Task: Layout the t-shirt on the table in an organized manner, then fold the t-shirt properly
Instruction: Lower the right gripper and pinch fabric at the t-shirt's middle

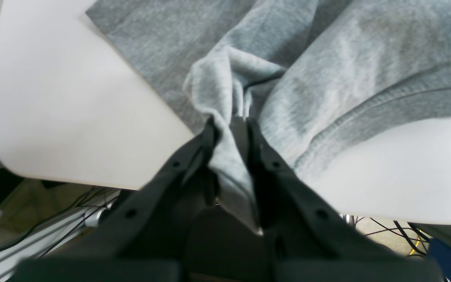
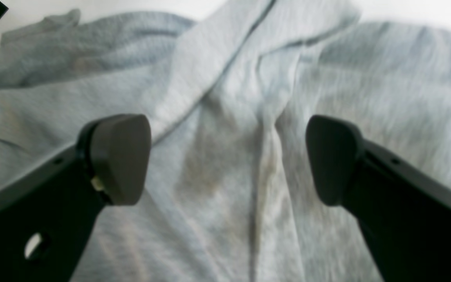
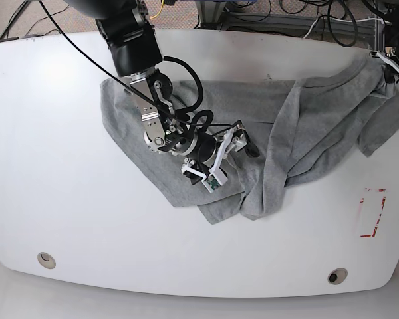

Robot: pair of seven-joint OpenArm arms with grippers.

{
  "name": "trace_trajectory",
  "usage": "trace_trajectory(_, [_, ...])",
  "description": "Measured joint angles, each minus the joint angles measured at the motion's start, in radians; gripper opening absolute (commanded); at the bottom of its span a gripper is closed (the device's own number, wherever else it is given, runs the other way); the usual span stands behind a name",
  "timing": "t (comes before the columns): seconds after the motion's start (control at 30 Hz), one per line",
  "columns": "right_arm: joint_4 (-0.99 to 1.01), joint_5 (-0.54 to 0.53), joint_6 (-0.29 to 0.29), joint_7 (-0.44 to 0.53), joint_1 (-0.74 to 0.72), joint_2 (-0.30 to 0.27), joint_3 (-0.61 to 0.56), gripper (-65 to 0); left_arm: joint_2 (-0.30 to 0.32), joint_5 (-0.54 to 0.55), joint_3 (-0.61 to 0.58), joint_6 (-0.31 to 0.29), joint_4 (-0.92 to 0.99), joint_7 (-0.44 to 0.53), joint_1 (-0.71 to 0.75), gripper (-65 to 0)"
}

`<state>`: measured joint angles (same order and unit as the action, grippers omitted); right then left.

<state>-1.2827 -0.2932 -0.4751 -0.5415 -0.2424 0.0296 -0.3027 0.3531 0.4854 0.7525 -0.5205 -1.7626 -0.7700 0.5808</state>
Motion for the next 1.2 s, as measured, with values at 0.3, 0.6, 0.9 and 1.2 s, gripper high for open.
trace_trajectory(0.3, [0.116,0.005,0.0,0.072,0.005,0.0,0.002,-6.7,0.0,0.0,-0.013,0.0,0.0,0.0,0.0,-65.0])
trace_trajectory(0.6, [0.199,0.0,-0.014,0.152,-0.011,0.005,0.001,-12.5,0.0,0.0,-0.013,0.0,0.0,0.0,0.0,-65.0])
trace_trajectory(0.9, [0.218,0.006,-0.001,0.159,-0.015,0.024,0.002,-47.2,0.0,0.0,-0.013,0.0,0.0,0.0,0.0,-65.0])
trace_trajectory(1.2, [0.218,0.004,-0.002,0.156,-0.015,0.037,-0.007,-63.3,-0.001,0.0,-0.013,0.0,0.0,0.0,0.0,-65.0])
